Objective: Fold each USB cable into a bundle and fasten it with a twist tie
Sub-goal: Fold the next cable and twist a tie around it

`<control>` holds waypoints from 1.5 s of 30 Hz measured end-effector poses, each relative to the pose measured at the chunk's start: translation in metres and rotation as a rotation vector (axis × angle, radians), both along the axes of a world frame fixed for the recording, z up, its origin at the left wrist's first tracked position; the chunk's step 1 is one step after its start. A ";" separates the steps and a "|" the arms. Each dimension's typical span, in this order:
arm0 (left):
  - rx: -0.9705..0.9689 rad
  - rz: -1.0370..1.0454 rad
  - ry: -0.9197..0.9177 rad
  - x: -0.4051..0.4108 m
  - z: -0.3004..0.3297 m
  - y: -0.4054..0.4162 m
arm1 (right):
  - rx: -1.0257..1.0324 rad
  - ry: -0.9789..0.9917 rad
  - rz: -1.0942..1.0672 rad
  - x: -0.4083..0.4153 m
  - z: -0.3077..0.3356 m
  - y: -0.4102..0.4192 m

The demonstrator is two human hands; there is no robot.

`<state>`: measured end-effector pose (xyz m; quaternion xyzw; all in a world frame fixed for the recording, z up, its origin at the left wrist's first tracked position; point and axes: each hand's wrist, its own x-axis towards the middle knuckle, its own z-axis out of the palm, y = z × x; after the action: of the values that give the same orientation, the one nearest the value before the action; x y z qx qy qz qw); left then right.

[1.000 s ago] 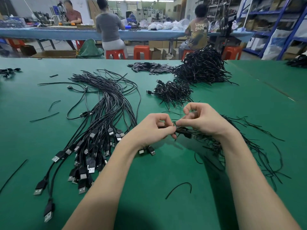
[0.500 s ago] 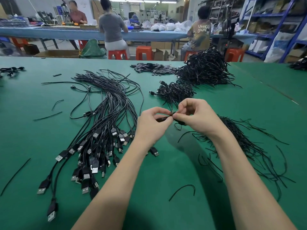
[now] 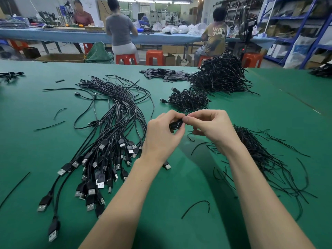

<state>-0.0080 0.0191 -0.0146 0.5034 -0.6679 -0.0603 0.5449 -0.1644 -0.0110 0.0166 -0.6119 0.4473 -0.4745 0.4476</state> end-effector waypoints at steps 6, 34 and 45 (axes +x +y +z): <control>0.348 -0.273 0.505 -0.003 0.012 -0.004 | -0.264 0.179 -0.093 -0.006 -0.004 -0.003; 0.277 -0.333 0.703 -0.006 0.002 -0.010 | 0.688 -0.696 0.186 0.005 -0.011 0.003; 0.611 -0.512 1.212 0.009 0.008 -0.011 | -0.660 0.380 -0.119 -0.002 -0.016 -0.004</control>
<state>0.0008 0.0081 -0.0067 0.3390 -0.2988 -0.6383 0.6232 -0.1667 -0.0146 0.0006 -0.7732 0.3802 -0.4961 0.1073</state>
